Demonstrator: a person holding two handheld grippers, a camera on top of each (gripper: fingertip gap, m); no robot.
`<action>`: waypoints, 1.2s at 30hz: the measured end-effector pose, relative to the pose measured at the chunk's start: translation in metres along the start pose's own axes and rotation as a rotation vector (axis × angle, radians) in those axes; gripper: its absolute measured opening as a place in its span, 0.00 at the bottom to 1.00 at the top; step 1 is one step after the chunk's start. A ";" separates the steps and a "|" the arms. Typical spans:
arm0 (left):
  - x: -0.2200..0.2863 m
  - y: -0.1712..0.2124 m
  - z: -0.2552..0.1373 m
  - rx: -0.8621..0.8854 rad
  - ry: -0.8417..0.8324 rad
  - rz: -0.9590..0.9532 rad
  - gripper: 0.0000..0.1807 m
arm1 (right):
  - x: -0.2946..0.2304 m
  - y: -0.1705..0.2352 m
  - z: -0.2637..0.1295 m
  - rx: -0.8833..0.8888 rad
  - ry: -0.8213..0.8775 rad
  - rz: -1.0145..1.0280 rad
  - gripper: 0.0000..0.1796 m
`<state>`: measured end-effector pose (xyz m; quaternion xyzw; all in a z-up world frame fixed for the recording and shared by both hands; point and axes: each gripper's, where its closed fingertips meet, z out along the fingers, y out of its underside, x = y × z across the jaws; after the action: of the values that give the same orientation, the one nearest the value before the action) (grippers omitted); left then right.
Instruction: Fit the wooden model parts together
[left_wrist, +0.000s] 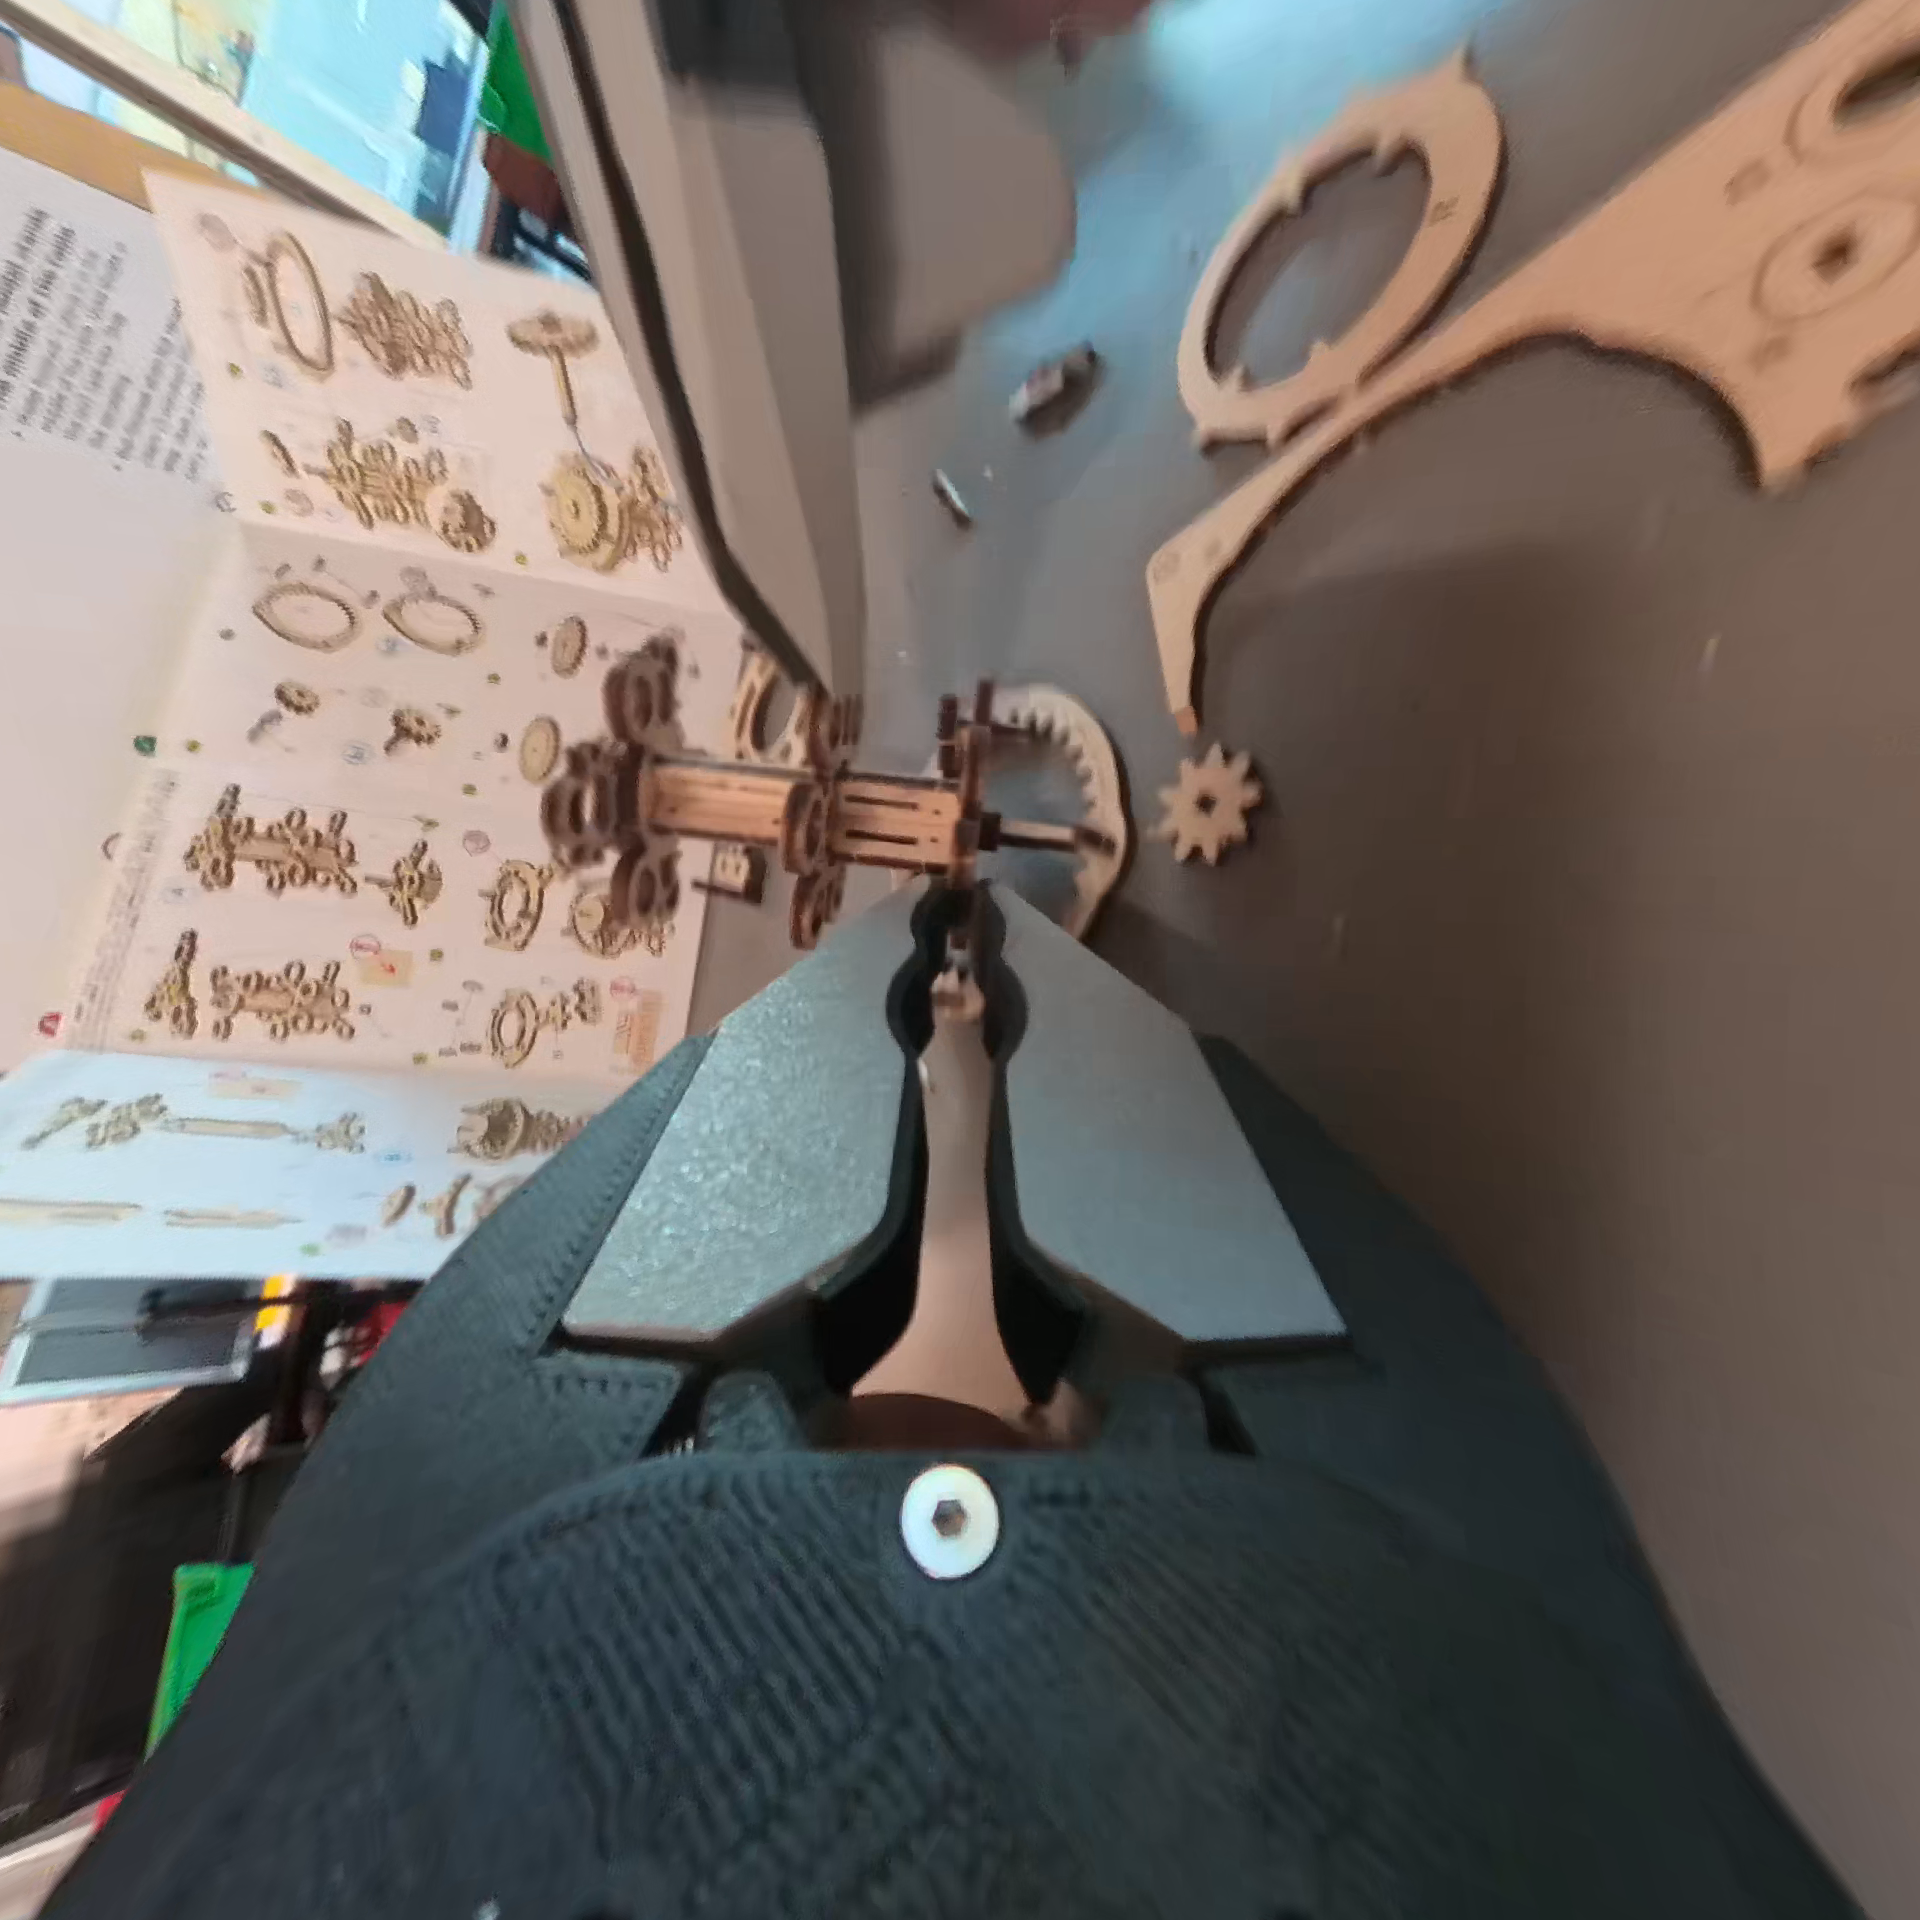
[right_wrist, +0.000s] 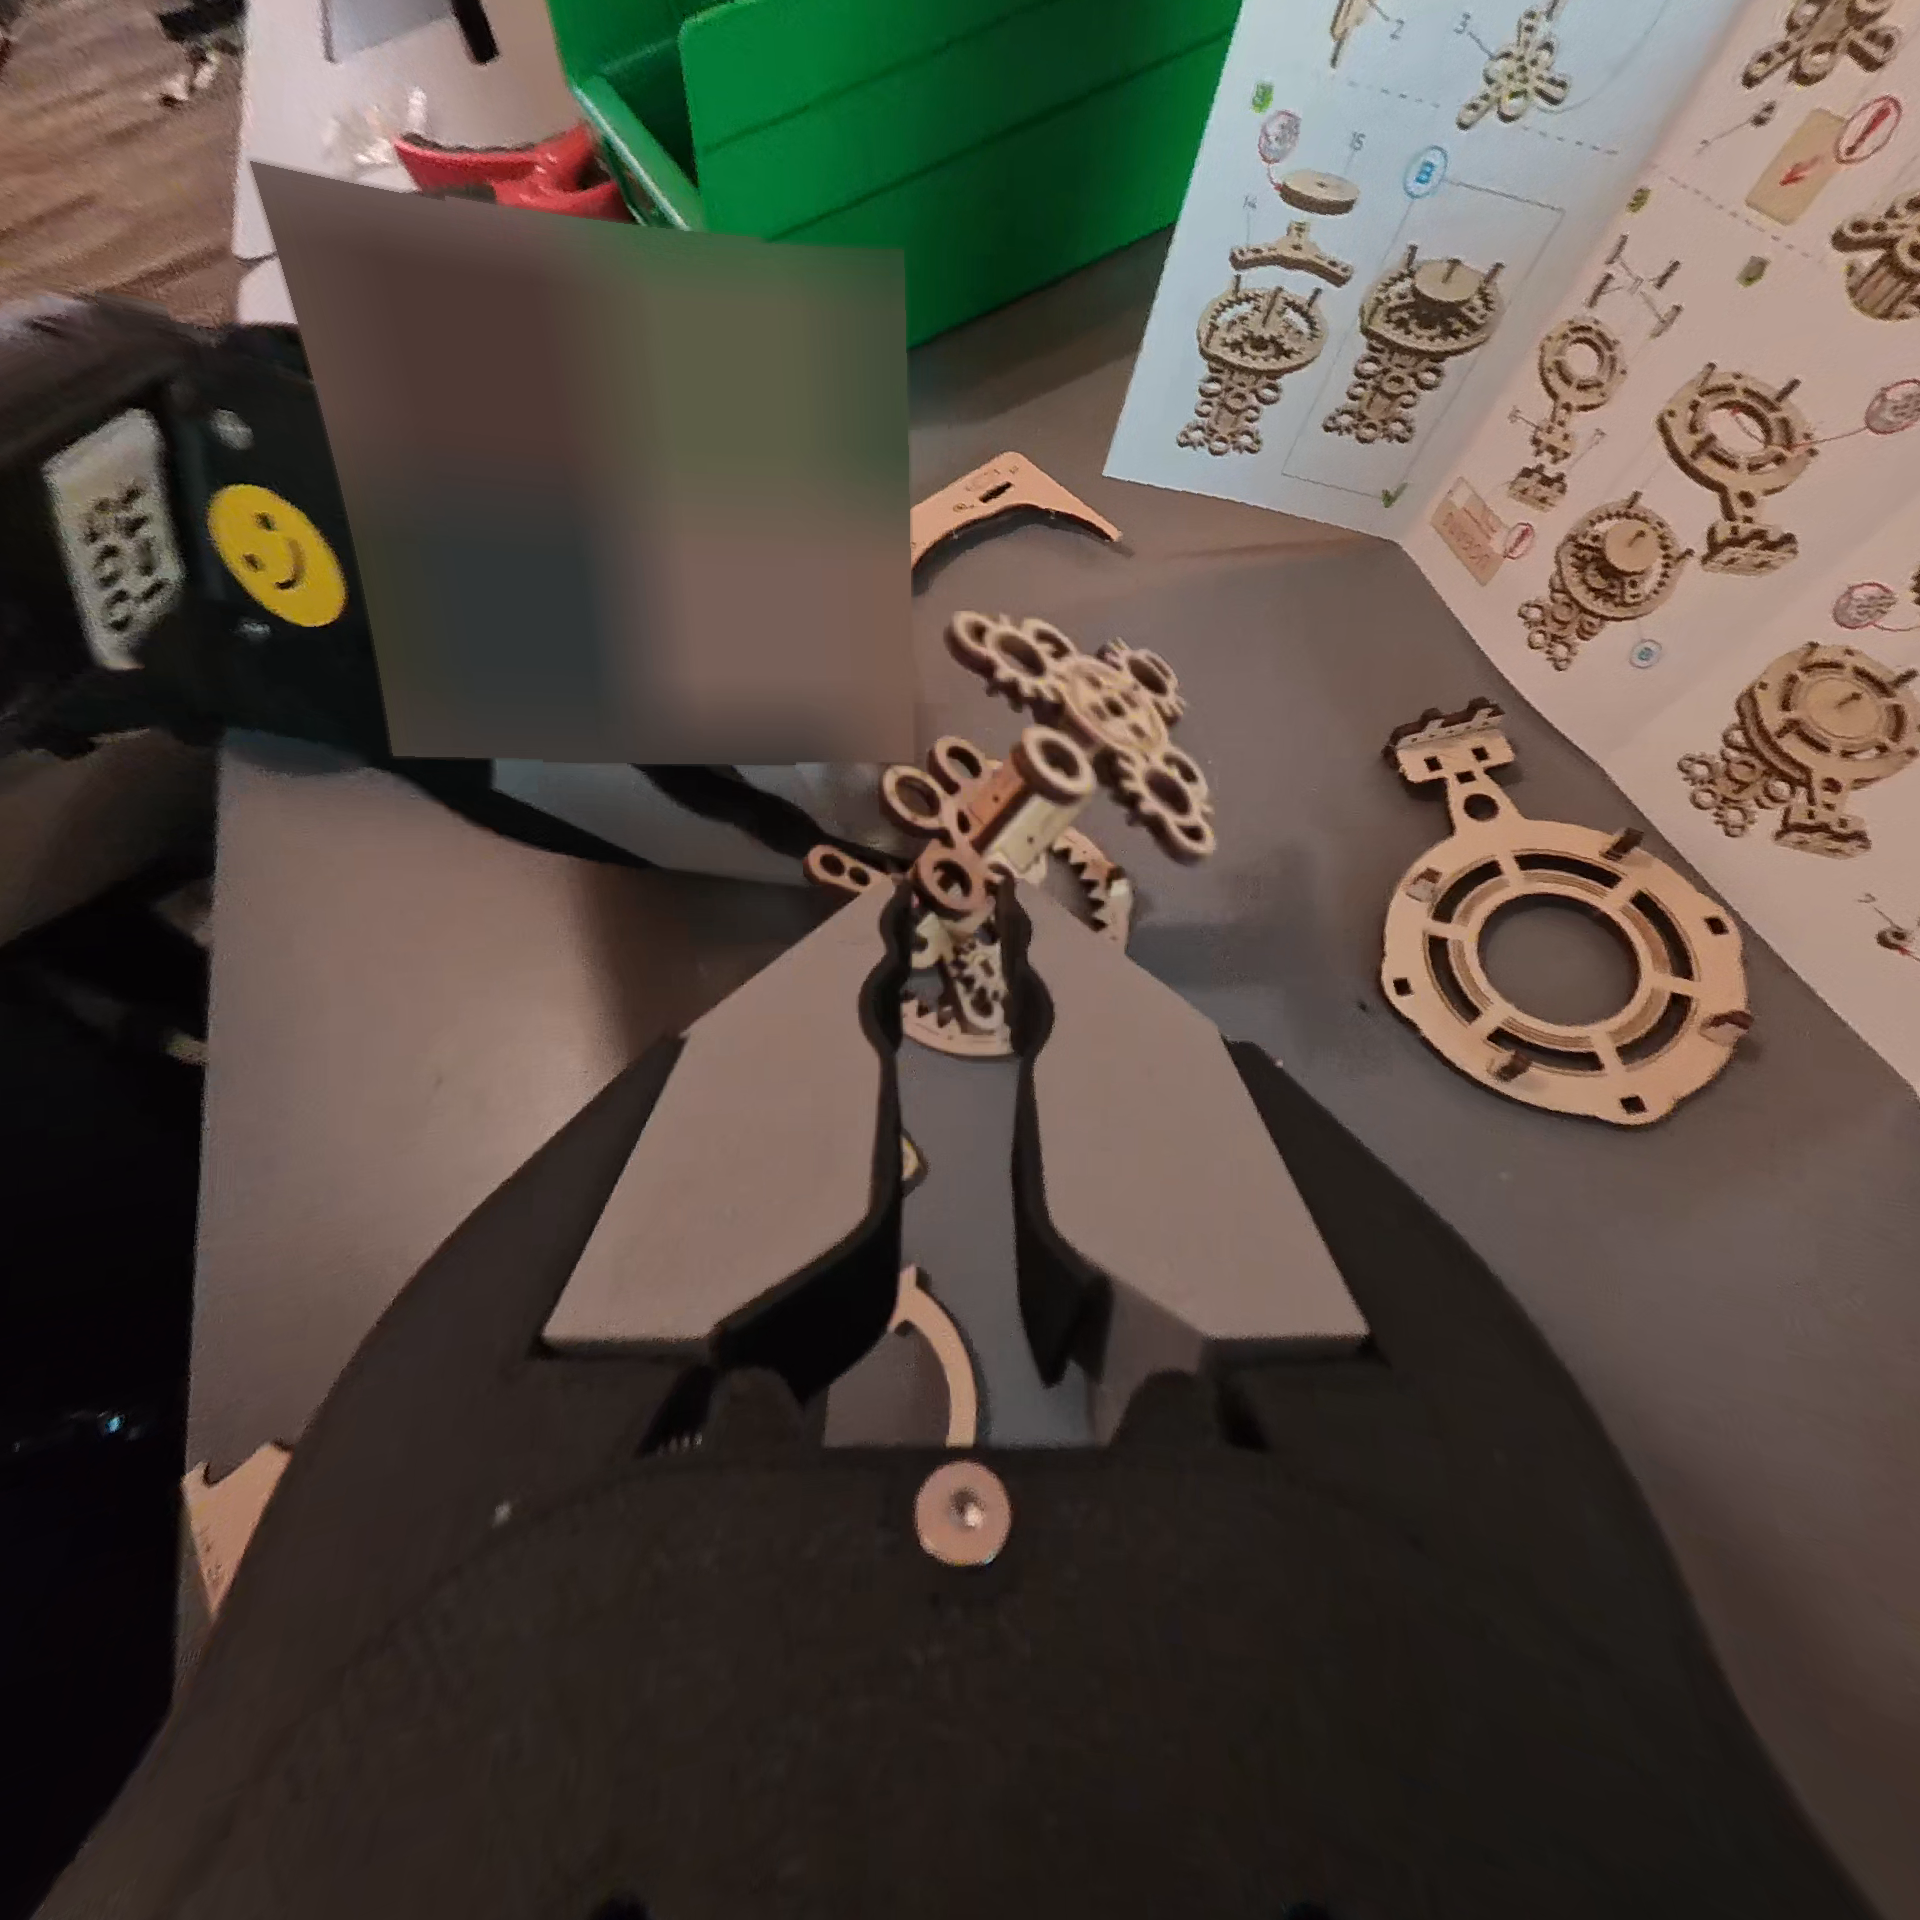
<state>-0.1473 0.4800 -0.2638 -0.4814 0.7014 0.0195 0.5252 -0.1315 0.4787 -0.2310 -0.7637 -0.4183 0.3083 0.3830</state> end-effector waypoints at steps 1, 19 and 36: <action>-0.001 0.002 -0.001 0.005 -0.017 0.010 0.00 | -0.001 0.000 -0.003 0.005 -0.010 -0.019 0.08; -0.006 -0.020 -0.023 0.254 0.065 -0.091 0.00 | -0.022 0.016 -0.006 -0.031 0.131 -0.622 0.16; 0.004 -0.036 -0.040 0.403 0.211 -0.174 0.01 | -0.045 0.012 -0.007 0.008 0.194 -0.921 0.04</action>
<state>-0.1513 0.4369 -0.2314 -0.4252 0.6978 -0.2164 0.5343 -0.1416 0.4329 -0.2306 -0.5227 -0.6745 0.0349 0.5202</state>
